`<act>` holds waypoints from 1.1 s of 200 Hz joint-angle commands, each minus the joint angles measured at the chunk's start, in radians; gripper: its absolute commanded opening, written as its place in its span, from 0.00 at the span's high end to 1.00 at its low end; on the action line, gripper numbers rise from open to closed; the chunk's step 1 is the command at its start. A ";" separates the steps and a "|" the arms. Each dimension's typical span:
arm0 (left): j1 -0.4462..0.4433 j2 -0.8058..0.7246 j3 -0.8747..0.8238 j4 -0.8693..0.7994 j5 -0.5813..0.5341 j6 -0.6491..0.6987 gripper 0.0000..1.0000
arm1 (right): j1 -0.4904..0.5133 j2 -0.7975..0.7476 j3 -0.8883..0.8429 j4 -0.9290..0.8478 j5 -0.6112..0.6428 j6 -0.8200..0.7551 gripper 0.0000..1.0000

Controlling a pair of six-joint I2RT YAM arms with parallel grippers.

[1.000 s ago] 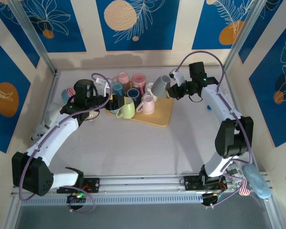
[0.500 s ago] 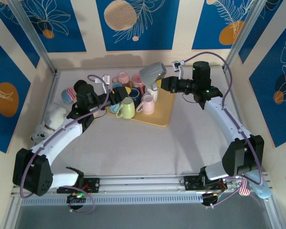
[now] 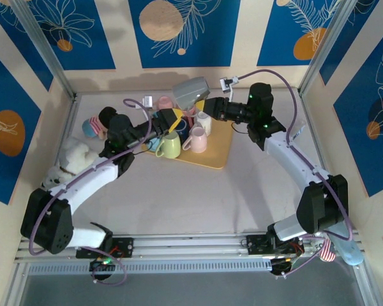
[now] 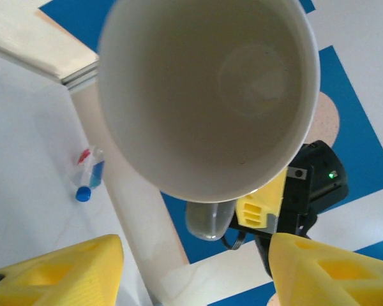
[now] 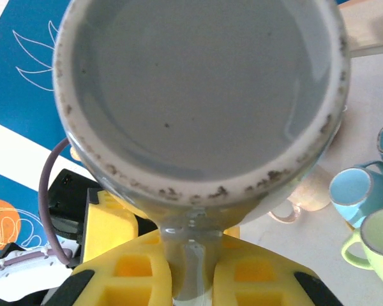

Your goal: Turn the mug right side up

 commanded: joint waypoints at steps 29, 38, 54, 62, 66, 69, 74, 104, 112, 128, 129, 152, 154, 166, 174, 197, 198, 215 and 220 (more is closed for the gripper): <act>-0.033 0.062 0.005 0.193 -0.008 -0.107 0.47 | 0.031 0.028 0.007 0.166 -0.013 0.077 1.00; -0.036 0.065 0.001 0.203 -0.016 -0.112 0.49 | 0.035 0.036 0.005 0.186 -0.013 0.093 1.00; -0.037 0.073 -0.002 0.214 -0.026 -0.117 0.53 | 0.041 0.049 0.004 0.217 -0.017 0.124 1.00; -0.037 0.074 -0.005 0.215 -0.029 -0.117 0.54 | 0.045 0.053 0.004 0.230 -0.017 0.133 1.00; -0.037 0.077 -0.004 0.217 -0.033 -0.117 0.55 | 0.046 0.056 0.005 0.235 -0.019 0.136 1.00; -0.037 0.077 -0.004 0.218 -0.033 -0.117 0.56 | 0.049 0.058 0.005 0.236 -0.018 0.138 1.00; -0.038 0.079 -0.002 0.221 -0.035 -0.118 0.57 | 0.051 0.060 0.006 0.237 -0.020 0.138 1.00; -0.039 0.084 0.004 0.238 -0.047 -0.122 0.65 | 0.061 0.070 0.006 0.242 -0.026 0.144 1.00; -0.040 0.082 0.004 0.238 -0.051 -0.121 0.66 | 0.062 0.070 0.003 0.245 -0.026 0.145 1.00; -0.040 0.084 0.004 0.234 -0.055 -0.116 0.68 | 0.063 0.070 -0.003 0.253 -0.026 0.150 1.00; -0.040 0.084 0.004 0.234 -0.055 -0.116 0.68 | 0.063 0.071 -0.004 0.253 -0.026 0.150 1.00; -0.039 0.094 0.007 0.240 -0.061 -0.119 0.73 | 0.064 0.068 -0.009 0.255 -0.029 0.156 1.00; -0.040 0.095 0.007 0.242 -0.060 -0.120 0.73 | 0.065 0.067 -0.009 0.255 -0.029 0.155 1.00; -0.039 0.101 0.010 0.254 -0.056 -0.121 0.76 | 0.065 0.065 -0.012 0.253 -0.029 0.152 1.00; -0.039 0.105 0.010 0.262 -0.054 -0.121 0.78 | 0.065 0.064 -0.013 0.249 -0.029 0.151 1.00; -0.039 0.112 0.009 0.280 -0.057 -0.124 0.90 | 0.065 0.064 -0.010 0.238 -0.037 0.138 1.00; -0.040 0.112 0.008 0.281 -0.057 -0.124 0.90 | 0.065 0.065 -0.010 0.236 -0.037 0.138 1.00; -0.039 0.116 0.010 0.289 -0.058 -0.115 0.97 | 0.065 0.062 -0.001 0.210 -0.034 0.125 0.87; -0.038 0.115 0.009 0.289 -0.057 -0.112 0.98 | 0.064 0.060 0.002 0.200 -0.032 0.118 0.82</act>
